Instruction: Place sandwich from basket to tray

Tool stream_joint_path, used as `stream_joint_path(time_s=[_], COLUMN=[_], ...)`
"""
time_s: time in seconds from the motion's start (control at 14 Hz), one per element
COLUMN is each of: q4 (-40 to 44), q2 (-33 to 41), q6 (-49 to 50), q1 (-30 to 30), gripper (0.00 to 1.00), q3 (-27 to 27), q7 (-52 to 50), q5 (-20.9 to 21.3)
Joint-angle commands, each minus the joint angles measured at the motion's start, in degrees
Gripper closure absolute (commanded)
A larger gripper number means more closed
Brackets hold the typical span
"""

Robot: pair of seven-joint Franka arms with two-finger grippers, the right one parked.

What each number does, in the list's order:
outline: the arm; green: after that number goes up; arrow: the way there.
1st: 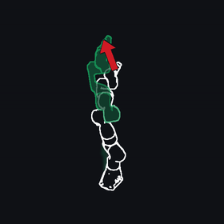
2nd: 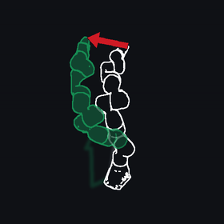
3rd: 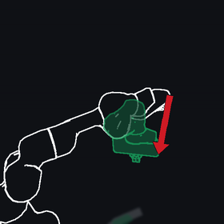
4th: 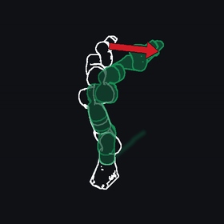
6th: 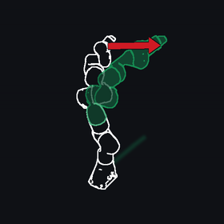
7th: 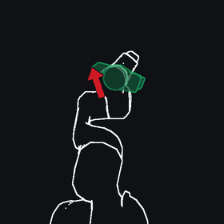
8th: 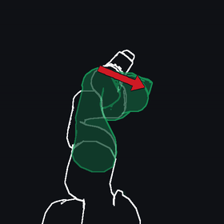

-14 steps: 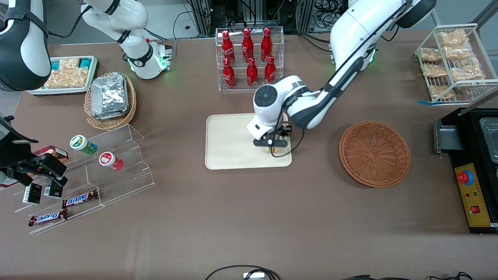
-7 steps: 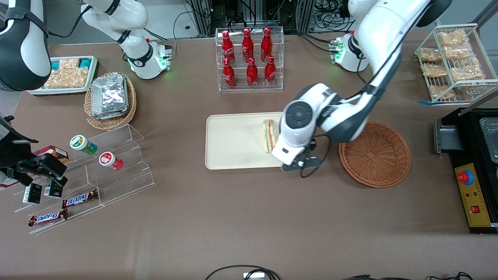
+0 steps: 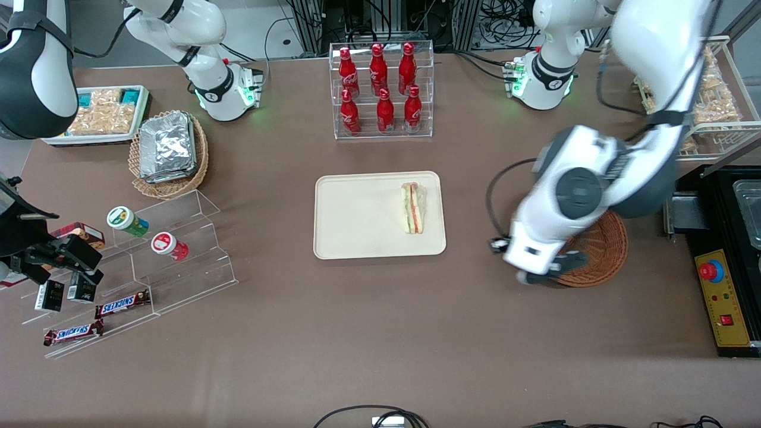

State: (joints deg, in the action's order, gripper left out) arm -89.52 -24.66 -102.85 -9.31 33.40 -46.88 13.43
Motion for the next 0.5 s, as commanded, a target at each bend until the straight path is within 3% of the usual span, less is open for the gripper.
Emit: stream_joint_path(time_s=[0.0, 0.21, 0.43], q4=[0.91, 4.87, 4.18], q2=[2.33, 2.51, 5.58], q6=[4.92, 12.30, 16.08], q1=[-3.59, -5.62, -7.21], gripper=[0.33, 0.00, 0.00], q3=[0.44, 0.27, -1.56], q7=[4.40, 8.28, 14.59], q5=[-1.21, -1.30, -3.23])
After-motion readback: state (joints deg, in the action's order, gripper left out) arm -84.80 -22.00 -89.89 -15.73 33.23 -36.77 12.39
